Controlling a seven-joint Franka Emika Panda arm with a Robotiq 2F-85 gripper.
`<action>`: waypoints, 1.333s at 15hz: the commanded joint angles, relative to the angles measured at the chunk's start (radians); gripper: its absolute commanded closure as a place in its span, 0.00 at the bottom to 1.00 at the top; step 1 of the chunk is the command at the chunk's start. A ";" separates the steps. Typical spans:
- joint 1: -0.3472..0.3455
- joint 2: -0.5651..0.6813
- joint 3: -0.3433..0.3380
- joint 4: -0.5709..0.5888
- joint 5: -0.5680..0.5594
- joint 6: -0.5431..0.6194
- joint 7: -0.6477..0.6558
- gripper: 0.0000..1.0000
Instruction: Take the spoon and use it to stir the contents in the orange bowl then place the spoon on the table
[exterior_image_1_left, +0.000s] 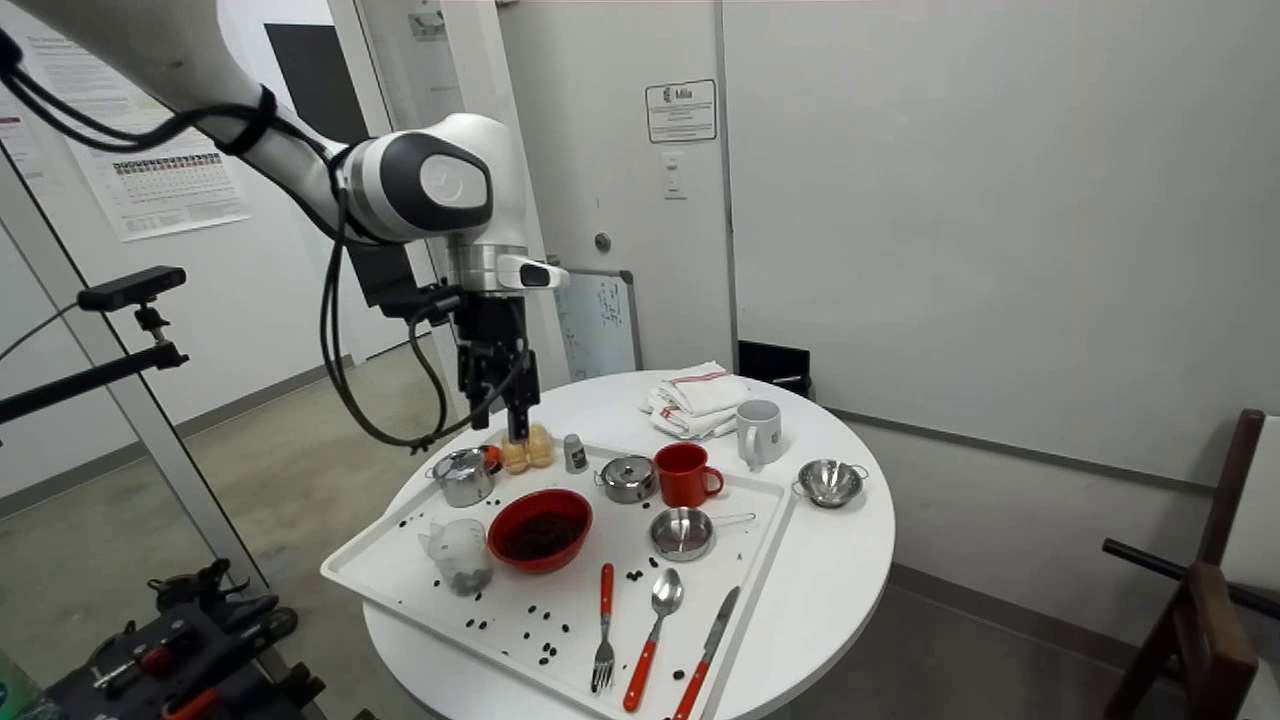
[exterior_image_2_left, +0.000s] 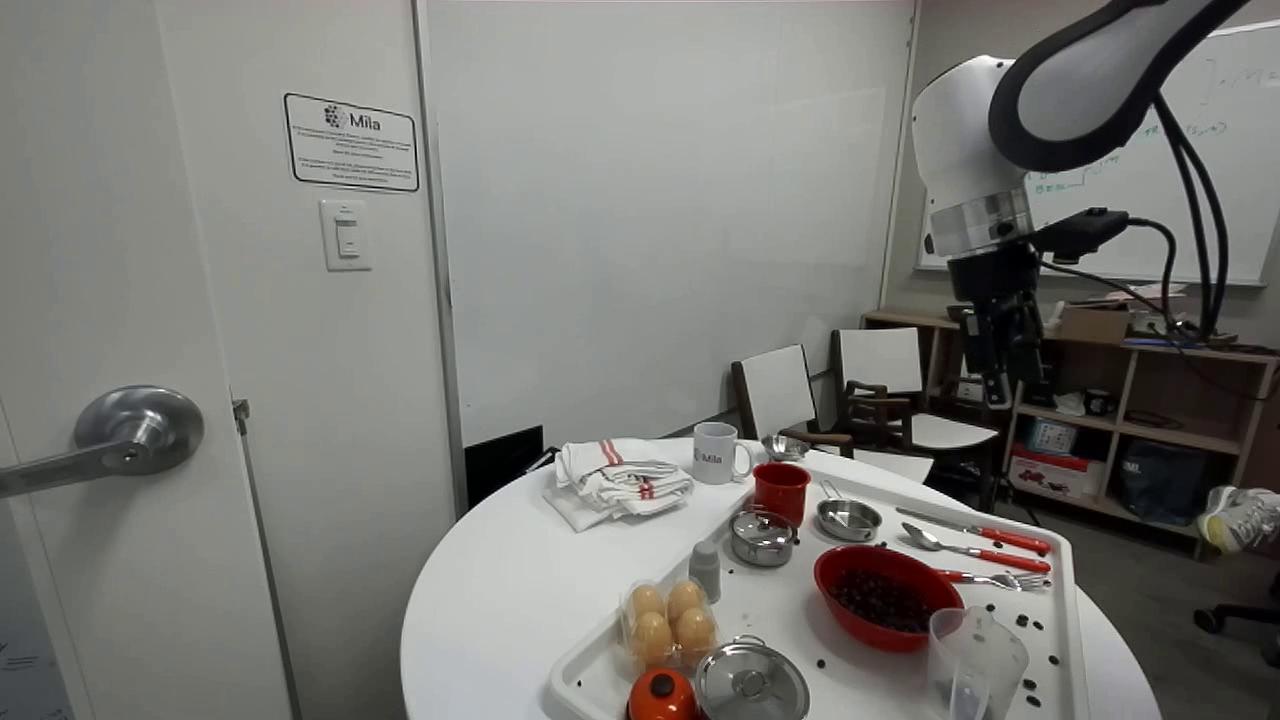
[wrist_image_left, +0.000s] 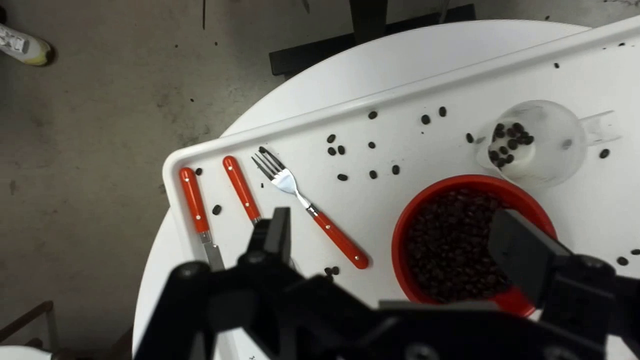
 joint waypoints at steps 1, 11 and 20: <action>-0.001 0.065 -0.032 0.015 -0.033 0.033 -0.023 0.00; -0.034 0.220 -0.105 0.051 -0.016 0.208 -0.033 0.00; -0.030 0.269 -0.138 0.046 -0.053 0.224 -0.050 0.00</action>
